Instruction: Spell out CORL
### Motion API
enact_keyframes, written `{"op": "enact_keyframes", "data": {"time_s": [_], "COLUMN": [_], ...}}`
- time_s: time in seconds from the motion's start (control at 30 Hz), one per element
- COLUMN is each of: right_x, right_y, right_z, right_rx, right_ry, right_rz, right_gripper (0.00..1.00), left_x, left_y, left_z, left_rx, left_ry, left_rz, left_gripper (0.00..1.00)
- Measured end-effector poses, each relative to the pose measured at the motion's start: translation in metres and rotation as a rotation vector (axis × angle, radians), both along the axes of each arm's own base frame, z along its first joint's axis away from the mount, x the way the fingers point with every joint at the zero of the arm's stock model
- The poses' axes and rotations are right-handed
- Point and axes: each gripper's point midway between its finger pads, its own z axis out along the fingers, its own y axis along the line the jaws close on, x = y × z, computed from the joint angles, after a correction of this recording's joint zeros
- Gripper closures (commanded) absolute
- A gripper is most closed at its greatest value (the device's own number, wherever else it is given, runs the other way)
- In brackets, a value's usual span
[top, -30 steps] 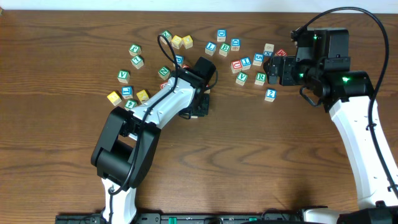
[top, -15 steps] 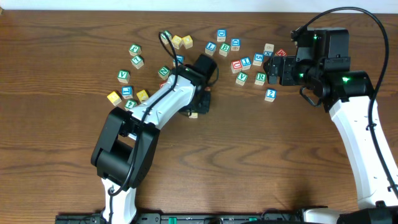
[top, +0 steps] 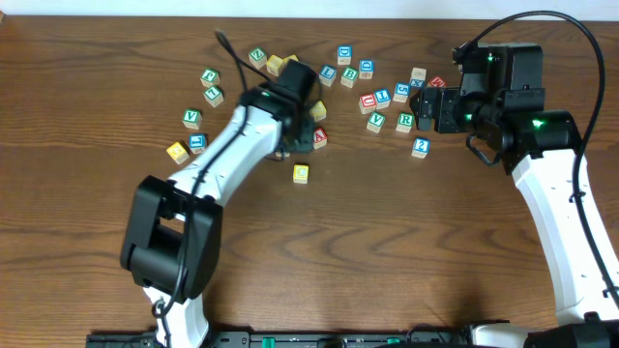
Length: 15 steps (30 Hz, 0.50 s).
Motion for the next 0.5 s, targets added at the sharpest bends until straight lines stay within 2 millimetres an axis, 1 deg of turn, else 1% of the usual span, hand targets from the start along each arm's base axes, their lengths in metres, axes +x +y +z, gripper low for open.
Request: {"op": "enact_keyframes", "data": {"time_s": [0.13,0.4,0.5], "right_x": [-0.0001,0.0002,0.0017], "right_y": [0.0000,0.0000,0.0002], "right_z": [-0.0001,-0.0006,-0.0061], "right_rx": [0.000,0.000,-0.002], "right_ry": [0.000,0.001,0.016], "right_rz": [0.000,0.000,0.000], "right_gripper": [0.04,0.04,0.01], "left_x": [0.0082,0.0072,0.0080], "left_y": [0.0132,0.0107,0.0123], "left_z": [0.0010,0.0010,0.0011], "left_rx": [-0.029,-0.026,-0.019], "left_ry": [0.000,-0.002,-0.006], "left_rz": [0.019,-0.020,-0.026], "left_gripper": [0.62,0.62,0.62]}}
